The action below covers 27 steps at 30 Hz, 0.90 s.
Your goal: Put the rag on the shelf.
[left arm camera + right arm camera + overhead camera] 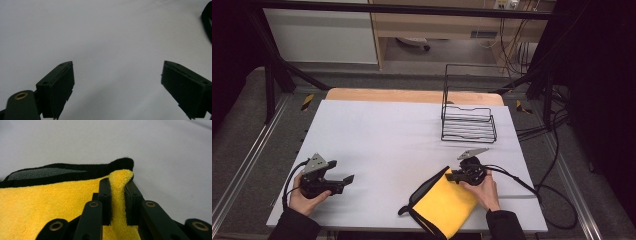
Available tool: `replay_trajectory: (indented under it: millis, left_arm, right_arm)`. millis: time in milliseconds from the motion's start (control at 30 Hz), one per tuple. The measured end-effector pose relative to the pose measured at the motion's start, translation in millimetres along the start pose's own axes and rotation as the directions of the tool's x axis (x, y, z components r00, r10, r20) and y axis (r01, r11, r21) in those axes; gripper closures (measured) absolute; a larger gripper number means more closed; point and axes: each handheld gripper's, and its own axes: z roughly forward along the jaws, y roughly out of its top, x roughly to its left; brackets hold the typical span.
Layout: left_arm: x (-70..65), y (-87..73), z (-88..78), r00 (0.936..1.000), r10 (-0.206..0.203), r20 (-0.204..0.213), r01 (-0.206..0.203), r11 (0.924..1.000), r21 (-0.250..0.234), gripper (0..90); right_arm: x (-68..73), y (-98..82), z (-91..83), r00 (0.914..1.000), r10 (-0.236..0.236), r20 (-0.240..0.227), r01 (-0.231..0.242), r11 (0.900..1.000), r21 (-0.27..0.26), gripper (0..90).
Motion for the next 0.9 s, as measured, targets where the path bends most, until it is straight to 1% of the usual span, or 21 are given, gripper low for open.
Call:
replay_trajectory:
  millis: [100,200,300,333,433,500,567,633,767,800,867,900]
  left_arm:
    - [0.5,0.0,-0.1,1.0,-0.002,-0.003,0.002,1.0,-0.001,11.6]
    - [0.4,0.1,-0.4,1.0,-0.001,-0.006,0.001,1.0,-0.003,11.6]
    - [0.5,0.1,0.0,1.0,-0.001,-0.01,0.001,1.0,-0.001,11.7]
    - [0.4,0.1,0.1,0.9999,-0.002,-0.011,0.002,1.0,0.0,11.8]
    - [-0.2,0.4,-0.2,0.9998,0.005,-0.017,-0.005,1.0,0.001,11.8]
    - [-0.4,0.5,-0.4,0.9998,0.004,-0.017,-0.004,1.0,-0.002,11.8]
    - [-0.6,0.5,-0.3,0.9998,0.001,-0.018,-0.001,1.0,-0.004,11.8]
    - [-0.5,0.4,-0.4,0.9998,0.0,-0.019,0.0,1.0,-0.003,11.8]
    - [-0.5,0.5,-0.3,0.9997,-0.002,-0.023,0.002,1.0,-0.006,11.7]
    - [-0.6,0.5,-0.3,0.9997,-0.003,-0.024,0.002,1.0,-0.006,11.7]
    - [-0.9,0.6,-0.3,0.9997,-0.002,-0.026,0.002,1.0,-0.005,11.7]
    - [-1.0,0.7,-0.3,0.9996,-0.001,-0.027,0.001,1.0,-0.004,11.7]
  right_arm:
    - [0.9,1.2,-1.8,0.9999,-0.009,0.005,0.009,1.0,-0.01,82.0]
    - [4.8,5.0,-6.0,0.9978,-0.063,0.018,0.064,0.997,-0.041,82.6]
    - [12.4,13.5,-8.4,0.9912,-0.128,0.032,0.13,0.989,-0.069,82.7]
    - [15.1,17.3,-8.2,0.9884,-0.149,0.028,0.151,0.986,-0.076,82.6]
    - [23.5,30.3,-2.7,0.9759,-0.216,0.033,0.218,0.971,-0.099,82.6]
    - [28.6,39.2,4.5,0.9663,-0.254,0.042,0.257,0.961,-0.104,82.5]
    - [32.8,48.3,12.7,0.9552,-0.291,0.052,0.295,0.95,-0.098,82.4]
    - [36.0,56.6,21.4,0.9501,-0.307,0.054,0.311,0.945,-0.1,82.4]
    - [37.9,68.8,39.6,0.9429,-0.33,0.041,0.333,0.939,-0.082,82.0]
    - [37.7,70.3,44.3,0.9422,-0.333,0.036,0.335,0.939,-0.081,81.8]
    - [36.6,70.7,52.3,0.9436,-0.33,0.023,0.331,0.941,-0.073,81.1]
    - [36.1,69.8,55.1,0.9462,-0.322,0.025,0.323,0.944,-0.071,80.0]
